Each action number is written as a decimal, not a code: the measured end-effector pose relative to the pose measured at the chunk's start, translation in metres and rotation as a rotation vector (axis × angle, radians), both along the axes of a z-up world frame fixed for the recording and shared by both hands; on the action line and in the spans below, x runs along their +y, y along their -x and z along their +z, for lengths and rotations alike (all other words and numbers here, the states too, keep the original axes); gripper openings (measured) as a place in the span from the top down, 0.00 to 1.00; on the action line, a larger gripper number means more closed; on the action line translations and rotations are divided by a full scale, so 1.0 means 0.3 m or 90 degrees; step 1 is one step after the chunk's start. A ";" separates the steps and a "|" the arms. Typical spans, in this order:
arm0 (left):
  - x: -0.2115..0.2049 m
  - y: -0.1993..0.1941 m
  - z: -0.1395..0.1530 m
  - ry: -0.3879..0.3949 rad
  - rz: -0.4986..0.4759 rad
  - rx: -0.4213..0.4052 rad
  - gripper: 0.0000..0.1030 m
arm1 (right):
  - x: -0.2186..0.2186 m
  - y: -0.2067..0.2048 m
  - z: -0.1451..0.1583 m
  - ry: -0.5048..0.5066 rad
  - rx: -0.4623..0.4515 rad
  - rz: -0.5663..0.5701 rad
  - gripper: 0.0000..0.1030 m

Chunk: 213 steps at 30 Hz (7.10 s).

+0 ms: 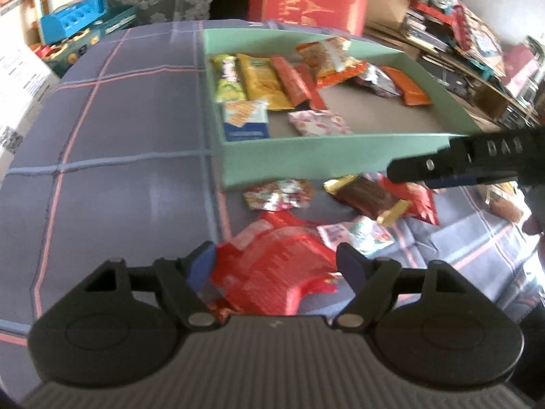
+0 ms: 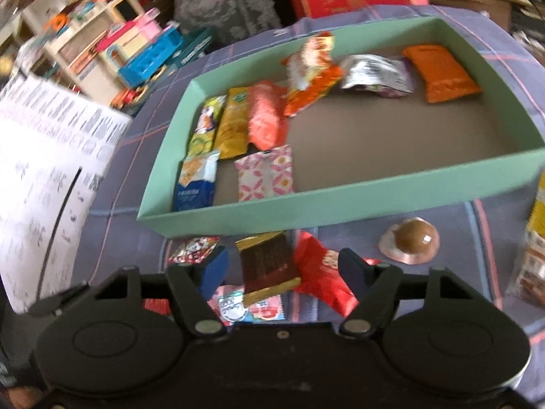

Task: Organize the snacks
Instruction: 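Grasp the brown chocolate bar with the right tool while the left tool grasps a red wrapper, then lift both held snacks from the heap toward the green box, then lower both snacks into the green box and open both tools, then withdraw both open tools from the box back over the snack heap, then grasp the shiny red foil wrapper with the left tool while the right tool grasps the pink packet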

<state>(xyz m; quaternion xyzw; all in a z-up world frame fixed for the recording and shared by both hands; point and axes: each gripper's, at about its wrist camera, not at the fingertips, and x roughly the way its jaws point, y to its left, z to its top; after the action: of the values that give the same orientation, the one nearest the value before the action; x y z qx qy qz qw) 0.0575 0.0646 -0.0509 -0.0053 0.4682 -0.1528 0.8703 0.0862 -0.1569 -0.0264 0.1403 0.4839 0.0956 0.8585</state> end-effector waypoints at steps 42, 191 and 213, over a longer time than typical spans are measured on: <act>-0.022 0.050 0.049 -0.049 0.038 -0.011 0.56 | 0.049 0.058 -0.074 0.035 0.000 0.099 0.65; -0.098 0.065 0.115 -0.087 0.040 -0.029 0.00 | -0.181 0.161 0.072 -0.062 -0.087 -0.064 0.00; 0.012 0.188 -0.014 -0.055 0.130 0.045 0.14 | -0.034 0.230 -0.040 0.003 0.001 0.035 0.16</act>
<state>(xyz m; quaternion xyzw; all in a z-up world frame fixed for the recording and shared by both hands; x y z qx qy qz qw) 0.0010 0.0682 -0.0551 -0.0209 0.5016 -0.0424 0.8638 0.0171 -0.1671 -0.0383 0.1252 0.4882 0.1180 0.8556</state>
